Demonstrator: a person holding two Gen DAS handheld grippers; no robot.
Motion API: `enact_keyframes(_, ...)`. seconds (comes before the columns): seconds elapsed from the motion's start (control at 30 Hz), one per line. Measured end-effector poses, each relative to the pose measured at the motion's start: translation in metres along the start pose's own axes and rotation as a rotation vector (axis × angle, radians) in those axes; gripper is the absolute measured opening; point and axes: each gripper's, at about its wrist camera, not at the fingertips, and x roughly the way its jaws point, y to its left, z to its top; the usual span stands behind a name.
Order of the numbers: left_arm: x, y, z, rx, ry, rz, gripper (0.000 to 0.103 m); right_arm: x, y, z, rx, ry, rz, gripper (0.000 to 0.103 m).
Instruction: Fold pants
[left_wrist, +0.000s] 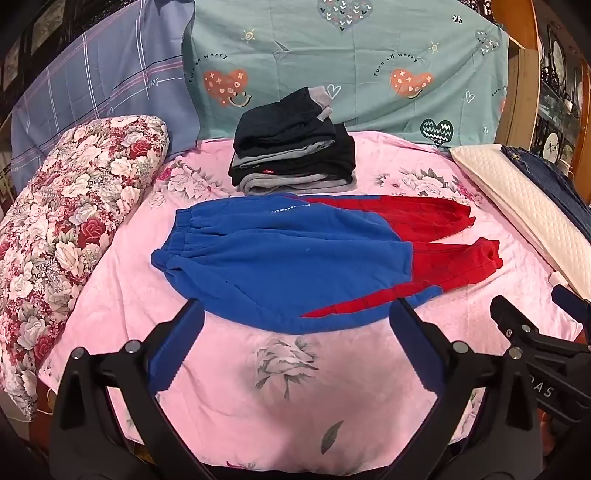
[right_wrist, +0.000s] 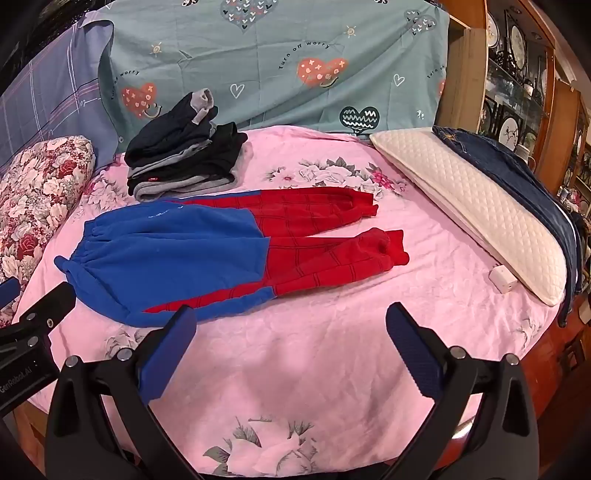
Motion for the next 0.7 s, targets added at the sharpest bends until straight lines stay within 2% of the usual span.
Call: enact_keyframes(0.7, 0.0029, 0.0063, -0.0072, -0.009, 0.016, -0.010, 0.101, 0.0020, 0.0013, -0.0031, -0.007, 0.012, 0.002, 0.102)
